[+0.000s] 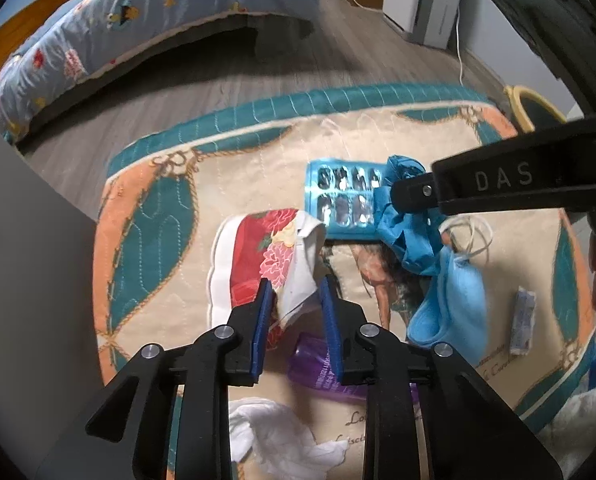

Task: Collect trash
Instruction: 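Grasp the red-and-white box with the left tool while the right tool grasps the blue glove, then carry the box and blue glove over the bin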

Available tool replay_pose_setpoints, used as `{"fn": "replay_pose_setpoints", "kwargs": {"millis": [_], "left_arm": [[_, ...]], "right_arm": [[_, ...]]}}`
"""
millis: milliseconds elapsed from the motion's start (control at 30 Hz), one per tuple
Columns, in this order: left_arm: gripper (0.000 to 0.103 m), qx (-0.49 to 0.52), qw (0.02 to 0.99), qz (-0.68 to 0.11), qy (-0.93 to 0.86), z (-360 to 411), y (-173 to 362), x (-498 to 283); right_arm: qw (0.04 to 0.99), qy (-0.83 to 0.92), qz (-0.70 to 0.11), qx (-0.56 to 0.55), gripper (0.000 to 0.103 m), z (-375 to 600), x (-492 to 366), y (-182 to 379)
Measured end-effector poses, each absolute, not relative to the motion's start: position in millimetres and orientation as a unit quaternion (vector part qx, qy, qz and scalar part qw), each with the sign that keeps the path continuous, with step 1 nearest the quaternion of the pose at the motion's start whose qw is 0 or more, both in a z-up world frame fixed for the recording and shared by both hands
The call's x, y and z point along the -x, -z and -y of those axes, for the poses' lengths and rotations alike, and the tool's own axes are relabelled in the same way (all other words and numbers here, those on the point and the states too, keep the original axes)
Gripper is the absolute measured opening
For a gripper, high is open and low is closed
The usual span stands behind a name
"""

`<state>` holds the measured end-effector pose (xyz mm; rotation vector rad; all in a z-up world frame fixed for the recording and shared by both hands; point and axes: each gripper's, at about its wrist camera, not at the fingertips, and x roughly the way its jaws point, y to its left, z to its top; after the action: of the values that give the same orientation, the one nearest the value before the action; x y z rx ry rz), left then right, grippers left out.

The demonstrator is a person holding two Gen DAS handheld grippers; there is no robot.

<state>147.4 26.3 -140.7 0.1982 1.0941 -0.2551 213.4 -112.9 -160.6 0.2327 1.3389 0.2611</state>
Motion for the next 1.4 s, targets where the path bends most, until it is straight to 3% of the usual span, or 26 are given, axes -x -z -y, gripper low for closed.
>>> {"fn": "replay_pose_setpoints", "kwargs": {"millis": [600,1400], "left_arm": [[0.024,-0.026,0.898,-0.425,0.107,-48.6,57.8,-138.9],[0.024,-0.051,0.895,-0.410,0.170,43.5,48.7,-146.9]], "right_arm": [[0.843,-0.093,-0.526,-0.057,0.025,142.6,-192.3,79.0],[0.863,-0.024,-0.498,-0.078,0.025,257.9,-172.6,55.3]]}}
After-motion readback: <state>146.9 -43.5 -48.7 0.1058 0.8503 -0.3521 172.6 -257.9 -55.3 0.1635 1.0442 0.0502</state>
